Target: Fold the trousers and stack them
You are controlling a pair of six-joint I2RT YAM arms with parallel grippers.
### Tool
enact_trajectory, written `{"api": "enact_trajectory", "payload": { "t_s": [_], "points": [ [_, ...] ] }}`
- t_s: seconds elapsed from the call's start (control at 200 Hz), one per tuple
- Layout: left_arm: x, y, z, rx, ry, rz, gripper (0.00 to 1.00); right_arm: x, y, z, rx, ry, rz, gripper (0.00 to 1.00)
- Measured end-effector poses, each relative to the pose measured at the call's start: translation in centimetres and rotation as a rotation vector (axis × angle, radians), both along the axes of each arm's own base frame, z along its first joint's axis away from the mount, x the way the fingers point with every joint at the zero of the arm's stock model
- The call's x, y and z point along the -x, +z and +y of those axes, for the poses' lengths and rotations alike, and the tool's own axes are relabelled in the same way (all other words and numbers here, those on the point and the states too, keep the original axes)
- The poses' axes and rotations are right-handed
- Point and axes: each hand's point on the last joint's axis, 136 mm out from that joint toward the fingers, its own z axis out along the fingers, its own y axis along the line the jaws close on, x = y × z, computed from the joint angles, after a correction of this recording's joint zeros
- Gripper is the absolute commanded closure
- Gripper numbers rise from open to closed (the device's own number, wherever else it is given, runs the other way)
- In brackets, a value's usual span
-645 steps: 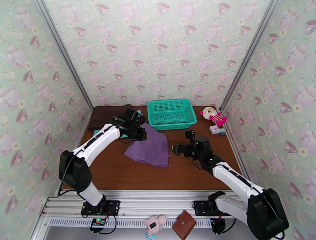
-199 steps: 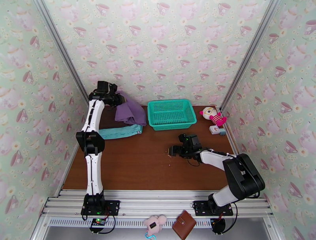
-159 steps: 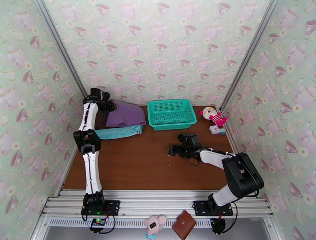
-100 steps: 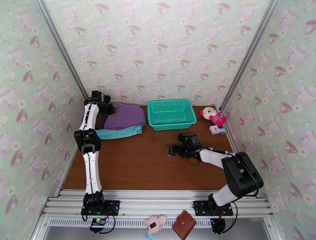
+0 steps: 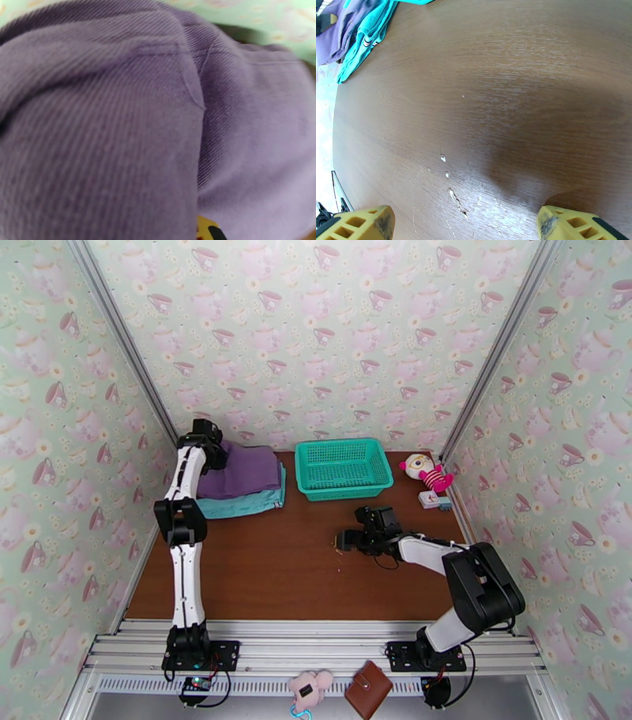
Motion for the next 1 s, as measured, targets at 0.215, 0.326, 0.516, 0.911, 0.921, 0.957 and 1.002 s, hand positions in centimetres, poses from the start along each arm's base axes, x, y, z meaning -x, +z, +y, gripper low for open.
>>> {"api": "enact_trajectory", "payload": {
  "t_s": [0.215, 0.326, 0.516, 0.911, 0.921, 0.957, 1.002],
  "points": [
    [-0.5, -2.5, 3.9, -0.184, 0.085, -0.012, 0.42, -0.1, 0.0, 0.0, -0.002, 0.000, 0.013, 0.01],
    [0.1, -1.1, 5.4, -0.280, 0.143, -0.059, 0.40, -0.1, 0.0, 0.0, -0.005, 0.001, 0.014, 0.01],
    [3.1, 5.6, 6.9, -0.376, 0.255, -0.258, 0.36, 0.0, 0.0, 0.0, -0.008, 0.003, 0.015, 0.01],
    [0.5, 8.3, 4.3, 0.203, 0.183, -0.539, 0.41, 0.0, 0.2, 0.2, -0.016, 0.008, 0.014, 0.01],
    [0.3, 8.0, 4.1, 0.236, 0.183, -0.542, 0.41, 0.0, 0.2, 0.2, -0.017, 0.008, 0.015, 0.01],
    [-0.2, 7.1, 3.7, 0.323, 0.173, -0.541, 0.41, 0.0, 0.2, 0.2, -0.018, 0.008, 0.013, 0.01],
    [-0.8, 5.6, 3.3, 0.406, 0.173, -0.524, 0.41, 0.0, 0.2, 0.2, -0.019, 0.008, 0.012, 0.00]
  ]
}}
